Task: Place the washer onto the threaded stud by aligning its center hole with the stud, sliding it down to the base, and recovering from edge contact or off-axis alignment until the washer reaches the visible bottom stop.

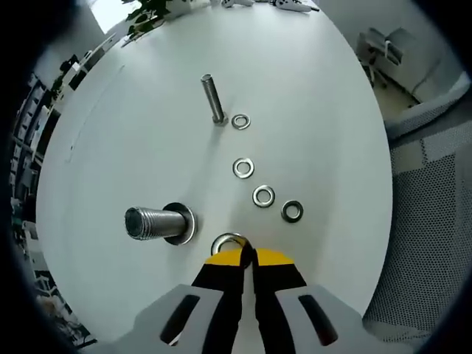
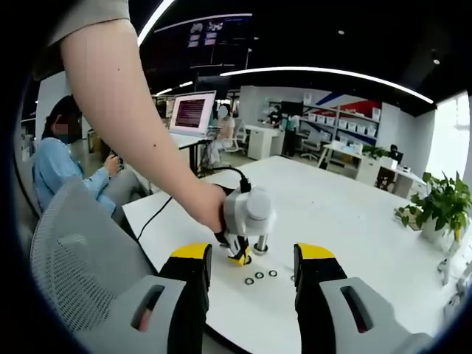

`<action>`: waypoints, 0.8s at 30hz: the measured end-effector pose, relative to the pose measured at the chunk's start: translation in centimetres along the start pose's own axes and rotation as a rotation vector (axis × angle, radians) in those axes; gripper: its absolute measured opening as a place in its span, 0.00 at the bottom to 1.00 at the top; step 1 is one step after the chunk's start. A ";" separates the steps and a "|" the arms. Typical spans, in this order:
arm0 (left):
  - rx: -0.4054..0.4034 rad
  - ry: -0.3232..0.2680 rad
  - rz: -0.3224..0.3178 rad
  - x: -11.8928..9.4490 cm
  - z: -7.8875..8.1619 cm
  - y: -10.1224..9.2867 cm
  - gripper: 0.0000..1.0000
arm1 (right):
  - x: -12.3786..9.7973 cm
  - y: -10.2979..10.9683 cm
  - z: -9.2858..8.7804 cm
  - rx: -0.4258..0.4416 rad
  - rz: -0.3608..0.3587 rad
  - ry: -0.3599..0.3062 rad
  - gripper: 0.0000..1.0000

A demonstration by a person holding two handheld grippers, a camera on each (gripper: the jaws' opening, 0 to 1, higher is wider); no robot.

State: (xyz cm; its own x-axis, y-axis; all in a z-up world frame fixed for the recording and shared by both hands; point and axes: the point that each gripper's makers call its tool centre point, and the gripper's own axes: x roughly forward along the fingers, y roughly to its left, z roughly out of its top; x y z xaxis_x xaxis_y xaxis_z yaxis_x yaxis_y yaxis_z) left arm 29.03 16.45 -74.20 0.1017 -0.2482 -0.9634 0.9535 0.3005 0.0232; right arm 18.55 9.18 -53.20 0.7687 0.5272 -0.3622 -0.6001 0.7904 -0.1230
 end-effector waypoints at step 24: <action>0.065 0.000 0.052 -2.0 -1.2 0.9 0.01 | 0.1 0.1 0.0 -0.002 0.007 0.001 0.47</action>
State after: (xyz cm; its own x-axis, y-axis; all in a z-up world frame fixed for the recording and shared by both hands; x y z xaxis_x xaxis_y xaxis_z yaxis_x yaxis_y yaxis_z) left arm 29.32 18.35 -72.56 0.1511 -0.2337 -0.9605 0.9635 0.2520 0.0902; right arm 18.55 9.33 -53.20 0.7641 0.5329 -0.3636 -0.6062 0.7859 -0.1220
